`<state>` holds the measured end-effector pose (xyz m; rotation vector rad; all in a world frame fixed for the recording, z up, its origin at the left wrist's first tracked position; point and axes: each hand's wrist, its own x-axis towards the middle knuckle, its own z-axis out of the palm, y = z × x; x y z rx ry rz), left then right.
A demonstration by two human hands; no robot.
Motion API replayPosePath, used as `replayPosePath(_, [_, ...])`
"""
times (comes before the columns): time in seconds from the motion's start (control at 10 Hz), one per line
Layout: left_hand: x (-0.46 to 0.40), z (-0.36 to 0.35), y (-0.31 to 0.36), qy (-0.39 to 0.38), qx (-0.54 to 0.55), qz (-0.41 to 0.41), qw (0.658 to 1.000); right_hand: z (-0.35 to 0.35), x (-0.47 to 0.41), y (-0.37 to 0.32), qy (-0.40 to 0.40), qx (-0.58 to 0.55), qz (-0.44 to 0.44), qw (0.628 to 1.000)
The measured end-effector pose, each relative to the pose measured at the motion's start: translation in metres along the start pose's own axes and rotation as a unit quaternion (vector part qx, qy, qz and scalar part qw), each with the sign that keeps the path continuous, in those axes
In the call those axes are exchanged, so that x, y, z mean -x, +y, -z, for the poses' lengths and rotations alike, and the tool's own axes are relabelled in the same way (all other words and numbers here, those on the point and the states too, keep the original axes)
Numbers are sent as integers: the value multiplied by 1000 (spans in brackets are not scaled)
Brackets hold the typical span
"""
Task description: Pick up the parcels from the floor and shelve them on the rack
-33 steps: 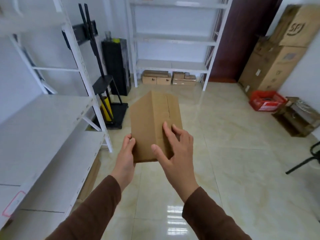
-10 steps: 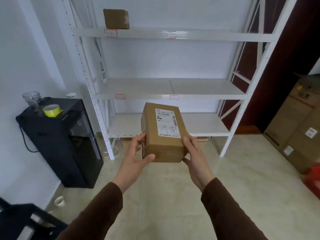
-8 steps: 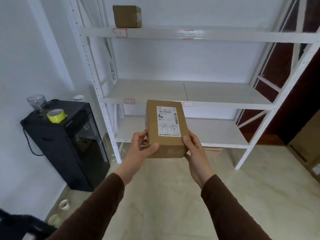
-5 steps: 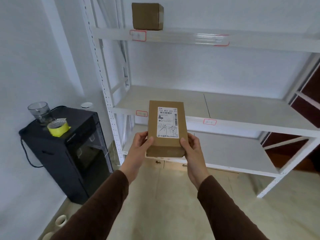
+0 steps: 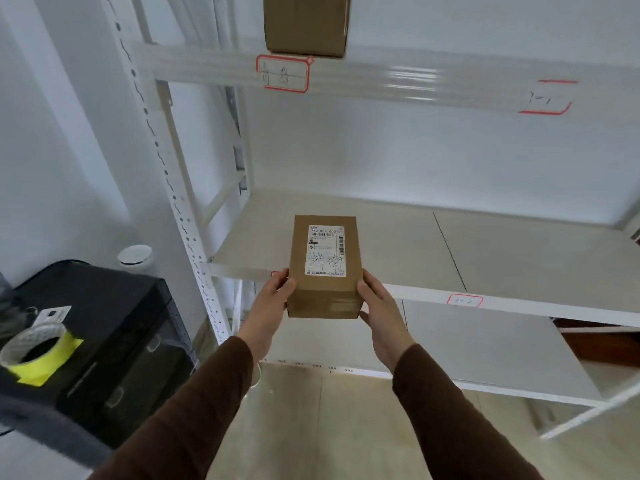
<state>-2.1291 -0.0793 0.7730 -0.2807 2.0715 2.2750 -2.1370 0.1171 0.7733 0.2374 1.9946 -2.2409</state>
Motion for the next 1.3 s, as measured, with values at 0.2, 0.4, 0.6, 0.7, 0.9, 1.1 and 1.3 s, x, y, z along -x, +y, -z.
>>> replayPosePath(0.2, [-107,9,12,32,-9,9,999,-23,-113,-6,-25,-11,-10,1000])
replayPosePath(0.4, [-190,21,16,63,-49,35,996,-44,-192,-15,-16,-6,-35,999])
replayPosePath(0.6, [-244,29,21,65,-52,55,995,-59,-242,-13,-21,-1,-47,999])
replayPosePath(0.7, [-261,35,20,56,-52,63,995,-66,-257,-10,-11,-4,-58,998])
replayPosePath(0.9, [-283,47,17,29,-59,56,996,-77,-270,-10,15,-1,-61,998])
replayPosePath(1.1, [-294,57,14,20,-60,73,995,-80,-271,-13,34,16,-71,997])
replayPosePath(1.3, [-295,68,31,57,-119,26,991,-75,-263,-38,60,94,-19,994])
